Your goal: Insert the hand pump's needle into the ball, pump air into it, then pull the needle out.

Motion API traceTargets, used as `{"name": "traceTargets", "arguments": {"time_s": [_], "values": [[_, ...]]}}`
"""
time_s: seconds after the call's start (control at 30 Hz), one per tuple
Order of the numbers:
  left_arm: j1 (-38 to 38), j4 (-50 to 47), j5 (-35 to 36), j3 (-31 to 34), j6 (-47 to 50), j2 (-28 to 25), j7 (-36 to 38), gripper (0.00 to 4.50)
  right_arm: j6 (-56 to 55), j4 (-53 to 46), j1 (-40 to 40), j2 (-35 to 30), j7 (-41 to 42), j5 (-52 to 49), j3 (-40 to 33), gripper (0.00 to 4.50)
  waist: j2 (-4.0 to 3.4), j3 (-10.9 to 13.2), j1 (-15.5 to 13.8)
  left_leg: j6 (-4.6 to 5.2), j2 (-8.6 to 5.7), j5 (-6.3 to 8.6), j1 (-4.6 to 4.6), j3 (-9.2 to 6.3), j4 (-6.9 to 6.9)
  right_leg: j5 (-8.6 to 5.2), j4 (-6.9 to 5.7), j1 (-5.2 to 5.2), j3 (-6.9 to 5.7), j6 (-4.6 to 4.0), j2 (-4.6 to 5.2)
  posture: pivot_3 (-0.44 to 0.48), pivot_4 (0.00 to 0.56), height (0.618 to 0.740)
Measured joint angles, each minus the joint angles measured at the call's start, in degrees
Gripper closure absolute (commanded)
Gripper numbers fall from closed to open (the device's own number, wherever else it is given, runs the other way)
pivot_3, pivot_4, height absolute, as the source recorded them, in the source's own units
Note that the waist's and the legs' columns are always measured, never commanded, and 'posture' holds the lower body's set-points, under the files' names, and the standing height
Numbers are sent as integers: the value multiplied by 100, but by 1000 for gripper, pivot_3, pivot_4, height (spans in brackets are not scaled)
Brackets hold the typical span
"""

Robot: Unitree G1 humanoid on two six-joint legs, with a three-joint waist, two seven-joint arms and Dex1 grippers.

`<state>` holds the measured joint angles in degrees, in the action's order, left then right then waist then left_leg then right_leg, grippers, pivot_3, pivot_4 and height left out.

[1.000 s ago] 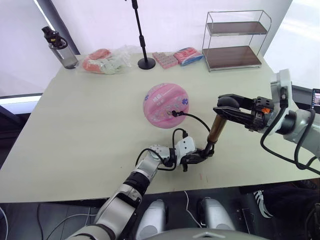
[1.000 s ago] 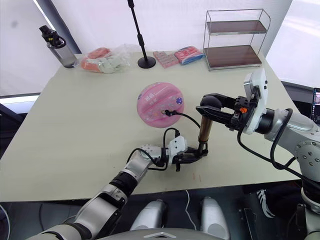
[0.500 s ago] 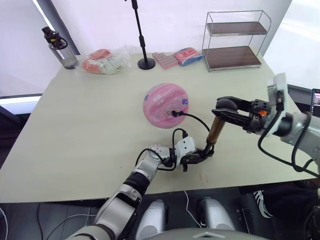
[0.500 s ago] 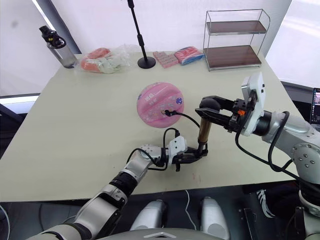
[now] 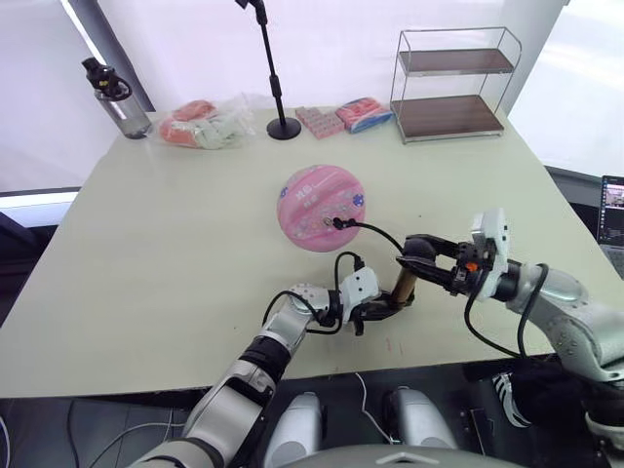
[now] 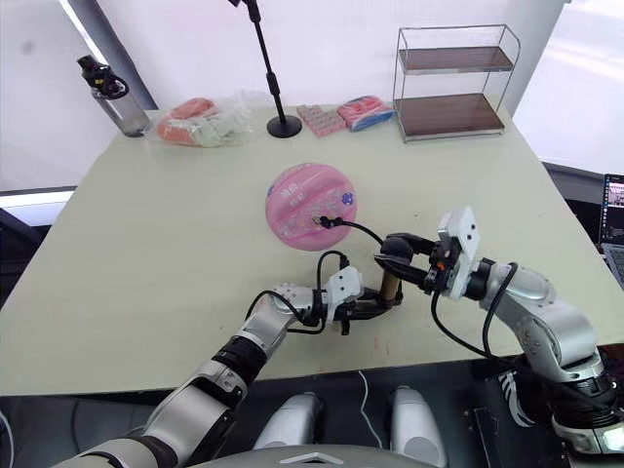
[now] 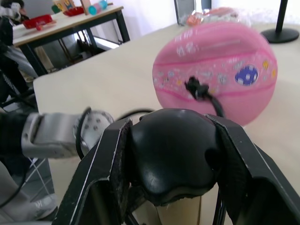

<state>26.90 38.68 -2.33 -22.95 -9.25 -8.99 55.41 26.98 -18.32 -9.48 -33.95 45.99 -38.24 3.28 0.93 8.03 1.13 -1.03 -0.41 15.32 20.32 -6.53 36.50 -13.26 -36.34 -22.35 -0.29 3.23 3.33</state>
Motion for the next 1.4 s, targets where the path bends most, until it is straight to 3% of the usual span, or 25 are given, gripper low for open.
{"name": "traceTargets", "arguments": {"time_s": [0.1, 0.33, 0.67, 1.03, 1.4], "values": [[-2, 52, -42, -3, 11, 0, -44, 3407, -291, 102, 79, 62, 91, 169, 91, 2622, 9, -4, 1, 6, 14, 7, -57, 0, -5, -10, 7, 64, 0, -14, -10, 0, 150, 731], [-1, 60, -35, 1, -8, -5, -36, 3407, -80, -24, -1, 44, 33, 50, -93, 2622, 7, -4, -6, 7, 24, 8, -56, -7, -6, -16, 6, 65, -8, -23, -20, 0, 150, 731], [19, 3, 188, 53, 7, 31, 232, 3407, 1779, -596, -1114, -949, -340, -1693, -1135, 2622, -33, 45, -41, 8, 13, 7, 42, -4, 5, 10, 15, -28, -4, -32, -13, 0, 150, 731], [42, 6, 211, 61, 2, 37, 277, 3407, 2689, -554, -2175, -1825, -666, -3100, -1813, 2622, -34, 70, -44, 9, 6, 7, 49, 1, 6, 9, 18, -33, -2, -31, -5, 0, 150, 731], [34, 30, 232, 80, -9, 46, 311, 3407, 2562, -554, -2029, -1873, -718, -3162, -1816, 2622, -28, 70, -45, 11, 6, 8, 49, 1, 5, 9, 19, -32, -3, -32, -5, 0, 150, 731]]}}
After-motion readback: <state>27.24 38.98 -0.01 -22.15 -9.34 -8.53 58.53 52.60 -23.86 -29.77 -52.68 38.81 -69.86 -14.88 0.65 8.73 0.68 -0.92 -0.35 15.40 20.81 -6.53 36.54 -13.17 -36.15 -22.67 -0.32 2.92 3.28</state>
